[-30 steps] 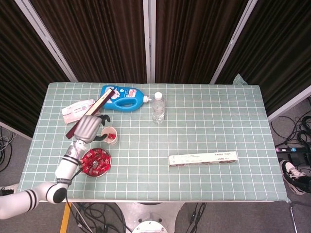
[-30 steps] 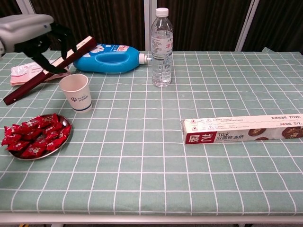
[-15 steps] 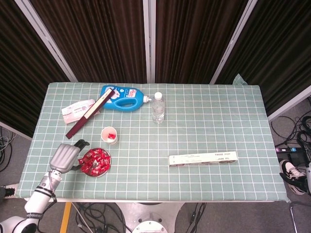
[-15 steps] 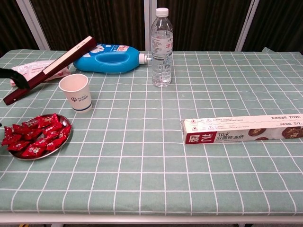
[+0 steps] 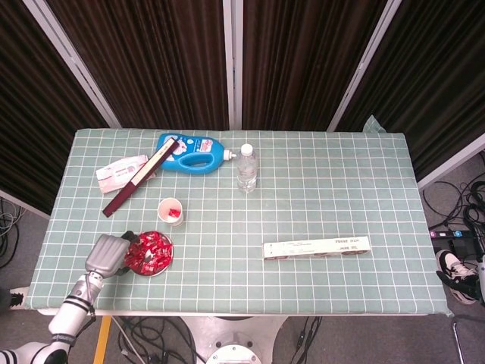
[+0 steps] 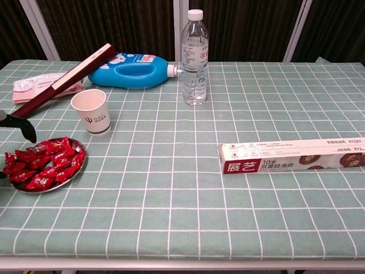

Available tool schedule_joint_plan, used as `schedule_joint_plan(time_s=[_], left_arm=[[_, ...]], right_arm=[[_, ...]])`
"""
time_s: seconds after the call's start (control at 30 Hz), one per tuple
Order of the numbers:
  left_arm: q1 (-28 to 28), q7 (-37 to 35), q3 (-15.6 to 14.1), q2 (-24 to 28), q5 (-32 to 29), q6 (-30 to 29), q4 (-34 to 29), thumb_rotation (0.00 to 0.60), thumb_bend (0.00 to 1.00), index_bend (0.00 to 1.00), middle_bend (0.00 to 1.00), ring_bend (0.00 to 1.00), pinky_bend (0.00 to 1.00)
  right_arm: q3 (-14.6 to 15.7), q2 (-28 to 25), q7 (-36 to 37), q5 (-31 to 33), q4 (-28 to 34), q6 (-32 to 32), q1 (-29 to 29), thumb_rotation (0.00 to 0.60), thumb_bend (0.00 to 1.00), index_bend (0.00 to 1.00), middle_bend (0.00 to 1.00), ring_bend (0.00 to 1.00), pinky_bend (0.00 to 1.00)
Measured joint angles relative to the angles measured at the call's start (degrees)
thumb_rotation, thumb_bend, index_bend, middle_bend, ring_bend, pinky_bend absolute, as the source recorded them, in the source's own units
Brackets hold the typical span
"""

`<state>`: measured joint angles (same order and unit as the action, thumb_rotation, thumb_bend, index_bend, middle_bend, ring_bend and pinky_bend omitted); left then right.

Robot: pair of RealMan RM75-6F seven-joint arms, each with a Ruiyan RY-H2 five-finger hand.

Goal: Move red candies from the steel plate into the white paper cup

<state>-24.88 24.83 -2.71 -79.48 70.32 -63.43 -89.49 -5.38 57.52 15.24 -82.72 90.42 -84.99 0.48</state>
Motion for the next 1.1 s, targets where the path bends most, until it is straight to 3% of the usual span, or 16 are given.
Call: schedule_joint_plan(time_s=[0.53,1.1], left_arm=[[-0.05,-0.40,0.72,-1.86,-0.90,2.46,2.00,0.600,0.23,0.44,0.45,0.90,1.00],[-0.92,-4.32,0.90,-4.35,1.90,4.78,7.95,0.600,0.39,0.66,0.66,0.93,1.00]], right_arm=[[0.08,-0.43,0.09,0.16,0.59,0.40,0.19,0.600,0.04,0.00,0.12,0.00,0.31],[0.22,-0.75,1.03,-0.01,0.64,0.41,0.18,0.600,0.03,0.00,0.13,0.00,0.32]])
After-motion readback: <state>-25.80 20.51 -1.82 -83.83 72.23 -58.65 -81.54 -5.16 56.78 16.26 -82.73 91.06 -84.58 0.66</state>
